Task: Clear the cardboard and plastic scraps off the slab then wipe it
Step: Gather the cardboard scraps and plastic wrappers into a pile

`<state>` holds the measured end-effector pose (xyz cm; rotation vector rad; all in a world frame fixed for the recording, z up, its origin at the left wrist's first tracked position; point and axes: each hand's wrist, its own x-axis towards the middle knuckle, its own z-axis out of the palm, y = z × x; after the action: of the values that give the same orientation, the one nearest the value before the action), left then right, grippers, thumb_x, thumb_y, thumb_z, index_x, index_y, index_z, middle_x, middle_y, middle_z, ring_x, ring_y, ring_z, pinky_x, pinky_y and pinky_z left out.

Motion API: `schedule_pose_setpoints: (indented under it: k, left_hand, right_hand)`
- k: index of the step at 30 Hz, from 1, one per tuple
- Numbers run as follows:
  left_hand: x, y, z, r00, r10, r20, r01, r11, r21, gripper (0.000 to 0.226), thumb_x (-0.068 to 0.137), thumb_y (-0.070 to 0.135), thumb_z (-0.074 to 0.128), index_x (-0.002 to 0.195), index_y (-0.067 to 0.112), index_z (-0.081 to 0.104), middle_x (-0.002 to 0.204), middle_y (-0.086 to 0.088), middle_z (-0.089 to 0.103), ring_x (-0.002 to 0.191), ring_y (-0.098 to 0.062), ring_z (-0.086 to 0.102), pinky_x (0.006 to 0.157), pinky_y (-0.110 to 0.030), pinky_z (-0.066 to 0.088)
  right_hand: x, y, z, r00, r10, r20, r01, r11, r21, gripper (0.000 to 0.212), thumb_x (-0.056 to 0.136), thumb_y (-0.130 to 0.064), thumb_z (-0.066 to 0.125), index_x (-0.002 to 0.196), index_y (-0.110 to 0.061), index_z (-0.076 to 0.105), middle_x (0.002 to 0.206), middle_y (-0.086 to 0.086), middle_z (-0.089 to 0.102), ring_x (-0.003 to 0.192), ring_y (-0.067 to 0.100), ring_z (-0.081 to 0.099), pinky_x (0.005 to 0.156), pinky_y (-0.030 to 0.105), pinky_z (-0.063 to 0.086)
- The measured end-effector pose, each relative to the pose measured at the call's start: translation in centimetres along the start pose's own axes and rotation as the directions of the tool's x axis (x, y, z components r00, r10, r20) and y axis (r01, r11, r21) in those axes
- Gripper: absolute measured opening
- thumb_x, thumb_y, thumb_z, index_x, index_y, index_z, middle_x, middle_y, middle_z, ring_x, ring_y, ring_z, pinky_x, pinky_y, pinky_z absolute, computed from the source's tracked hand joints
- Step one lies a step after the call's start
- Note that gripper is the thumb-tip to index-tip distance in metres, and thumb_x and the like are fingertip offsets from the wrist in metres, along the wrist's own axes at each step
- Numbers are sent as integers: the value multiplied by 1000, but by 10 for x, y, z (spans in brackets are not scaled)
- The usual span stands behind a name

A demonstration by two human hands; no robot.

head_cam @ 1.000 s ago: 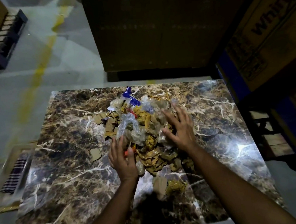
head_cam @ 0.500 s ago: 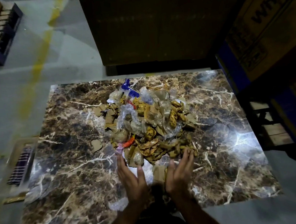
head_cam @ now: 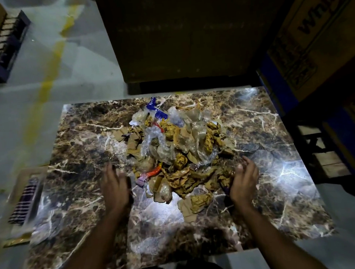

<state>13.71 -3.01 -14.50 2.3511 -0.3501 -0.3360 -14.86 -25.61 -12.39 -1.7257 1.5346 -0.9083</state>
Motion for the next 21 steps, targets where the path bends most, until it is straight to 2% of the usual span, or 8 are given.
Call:
schedule_pose_setpoints:
  k: [3, 6, 8, 11, 14, 18, 19, 21]
  left_hand:
    - [-21, 14, 13, 993, 104, 57, -108, 992, 69, 68, 100, 53, 22, 158, 18, 24, 165, -7, 24, 151, -27, 22, 122, -53, 19]
    - [-57, 31, 22, 982, 153, 114, -144, 987, -77, 64, 101, 55, 28, 159, 28, 21, 164, -3, 28, 147, -23, 29, 117, -48, 29]
    - [-70, 37, 20, 978, 173, 115, -145, 966, -215, 63, 101, 54, 33, 158, 33, 20, 161, -1, 32, 142, -18, 34, 113, -42, 33]
    - [-59, 42, 8, 987, 158, -24, -159, 958, -238, 59, 100, 54, 35, 155, 36, 24, 152, -2, 39, 136, -28, 42, 106, -52, 40]
    - [-28, 78, 0, 969, 235, -78, -248, 926, -284, 58, 99, 52, 36, 153, 30, 32, 155, -1, 37, 137, -23, 39, 107, -51, 38]
    - [4, 156, 13, 951, 309, 10, -280, 875, -394, 49, 105, 40, 38, 152, 27, 37, 153, -1, 39, 118, 10, 46, 88, -28, 44]
    - [9, 170, 20, 951, 303, 61, -249, 867, -432, 47, 107, 38, 38, 153, 29, 36, 154, 0, 36, 117, 11, 46, 86, -27, 43]
    - [11, 186, 37, 949, 282, 144, -191, 874, -447, 46, 108, 39, 37, 153, 33, 34, 159, -3, 30, 130, -10, 43, 96, -36, 41]
  right_hand:
    - [-14, 0, 9, 984, 22, 177, -28, 999, 32, 63, 98, -56, 32, 153, -26, 30, 154, 4, 39, 127, 29, 51, 96, 45, 49]
    - [-36, -8, 15, 938, -84, 337, 49, 992, 113, 66, 98, -53, 36, 158, -33, 17, 155, -26, 20, 139, 15, 36, 111, 38, 34]
    - [-31, -10, 14, 936, -82, 343, 21, 984, 175, 65, 98, -55, 37, 157, -34, 21, 160, -19, 23, 143, 15, 35, 114, 42, 33]
    - [3, -22, 2, 973, -97, 208, 52, 976, 211, 63, 96, -58, 36, 152, -28, 34, 156, 5, 40, 136, 25, 45, 108, 51, 42]
    - [57, -58, -2, 973, -164, 164, 125, 966, 225, 55, 98, -54, 33, 142, -24, 48, 151, 5, 45, 131, 21, 47, 105, 48, 43]
    - [106, -103, 22, 916, -198, 349, 105, 958, 268, 49, 99, -57, 33, 139, -37, 53, 152, -5, 44, 136, 19, 44, 107, 48, 42]
    - [109, -112, 28, 888, -206, 412, 96, 957, 272, 49, 99, -56, 32, 140, -38, 52, 155, -4, 42, 137, 17, 41, 107, 40, 39]
    - [104, -123, 41, 838, -192, 511, 45, 957, 286, 39, 104, -49, 33, 138, -42, 52, 158, 1, 39, 135, 17, 41, 98, 30, 36]
